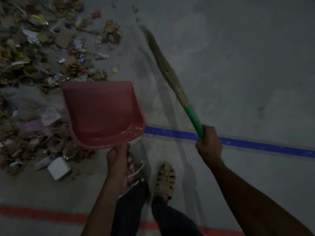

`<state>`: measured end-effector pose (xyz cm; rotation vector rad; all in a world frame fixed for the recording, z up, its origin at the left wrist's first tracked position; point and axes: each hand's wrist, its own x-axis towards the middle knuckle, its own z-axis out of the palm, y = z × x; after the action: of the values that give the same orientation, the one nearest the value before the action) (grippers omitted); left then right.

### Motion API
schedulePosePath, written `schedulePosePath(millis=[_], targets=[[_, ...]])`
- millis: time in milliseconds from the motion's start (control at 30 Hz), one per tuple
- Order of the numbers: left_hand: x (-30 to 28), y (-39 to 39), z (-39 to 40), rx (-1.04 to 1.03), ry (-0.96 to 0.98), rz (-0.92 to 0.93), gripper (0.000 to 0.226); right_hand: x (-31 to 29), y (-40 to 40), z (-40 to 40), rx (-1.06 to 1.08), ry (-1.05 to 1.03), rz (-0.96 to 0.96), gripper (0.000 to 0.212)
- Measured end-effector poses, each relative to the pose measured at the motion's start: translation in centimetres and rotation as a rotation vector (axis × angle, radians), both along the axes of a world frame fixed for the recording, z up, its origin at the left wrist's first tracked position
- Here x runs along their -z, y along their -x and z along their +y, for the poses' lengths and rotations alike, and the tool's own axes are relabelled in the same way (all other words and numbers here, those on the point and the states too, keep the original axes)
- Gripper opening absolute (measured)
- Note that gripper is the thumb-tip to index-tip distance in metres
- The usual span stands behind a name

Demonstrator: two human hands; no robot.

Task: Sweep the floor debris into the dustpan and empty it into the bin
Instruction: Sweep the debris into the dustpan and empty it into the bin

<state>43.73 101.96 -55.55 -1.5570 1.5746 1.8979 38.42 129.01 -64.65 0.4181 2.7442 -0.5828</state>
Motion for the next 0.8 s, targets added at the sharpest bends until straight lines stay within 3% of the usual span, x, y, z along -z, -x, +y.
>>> schedulePosePath(millis=[200,400,567,800], targets=[[2.7,5.2,1.8,0.040,-0.023,0.011,0.031,3.4,8.6,2.0,0.072,-0.114,-0.240,0.032],[5.1,8.4,0.1,-0.041,-0.004,-0.079,0.029,7.6,12.3,-0.9,-0.146,0.010,-0.362,0.024],[6.1,11.5,-1.8,-0.119,0.006,-0.147,0.029,6.7,16.2,-2.6,-0.347,0.100,-0.329,0.033],[3.5,18.4,-4.1,-0.192,-0.023,-0.190,0.024,3.5,24.2,-5.5,-0.322,0.124,-0.142,0.051]])
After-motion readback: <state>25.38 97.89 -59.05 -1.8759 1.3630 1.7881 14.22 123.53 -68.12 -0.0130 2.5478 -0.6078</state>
